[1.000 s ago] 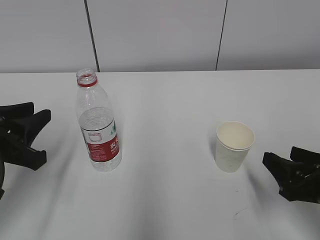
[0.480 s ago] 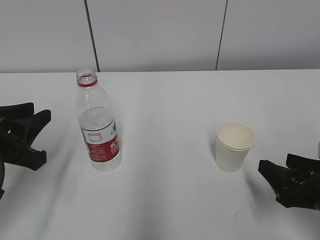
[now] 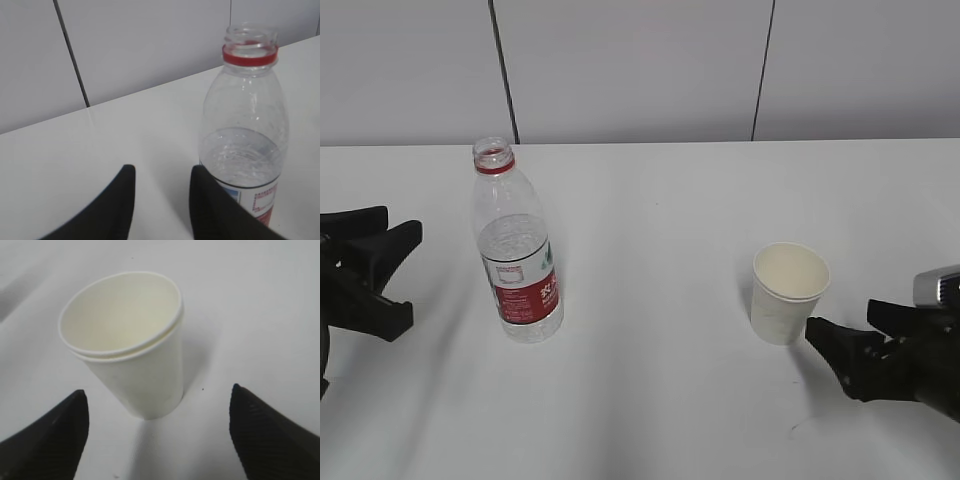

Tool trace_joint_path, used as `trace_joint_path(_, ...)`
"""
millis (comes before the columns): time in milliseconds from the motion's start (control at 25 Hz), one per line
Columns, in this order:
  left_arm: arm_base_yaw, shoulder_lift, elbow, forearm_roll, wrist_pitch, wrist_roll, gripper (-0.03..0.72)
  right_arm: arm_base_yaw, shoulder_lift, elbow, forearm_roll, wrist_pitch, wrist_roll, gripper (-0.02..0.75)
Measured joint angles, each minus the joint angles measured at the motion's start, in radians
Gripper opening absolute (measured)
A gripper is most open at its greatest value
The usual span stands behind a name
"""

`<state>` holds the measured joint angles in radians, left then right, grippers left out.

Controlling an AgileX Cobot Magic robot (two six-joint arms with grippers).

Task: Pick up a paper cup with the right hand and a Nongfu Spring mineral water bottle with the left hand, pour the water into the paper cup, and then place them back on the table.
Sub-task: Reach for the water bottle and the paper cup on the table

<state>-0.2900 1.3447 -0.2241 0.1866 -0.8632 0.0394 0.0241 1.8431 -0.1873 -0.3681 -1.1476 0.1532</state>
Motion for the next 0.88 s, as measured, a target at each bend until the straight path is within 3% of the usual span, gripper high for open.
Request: trace_joint_path(880, 0.0, 0.0, 0.0, 0.0, 0.0, 0.0, 0.228, 0.018, 0.232, -0.267, -0.145, -0.002, 0.03, 0.653)
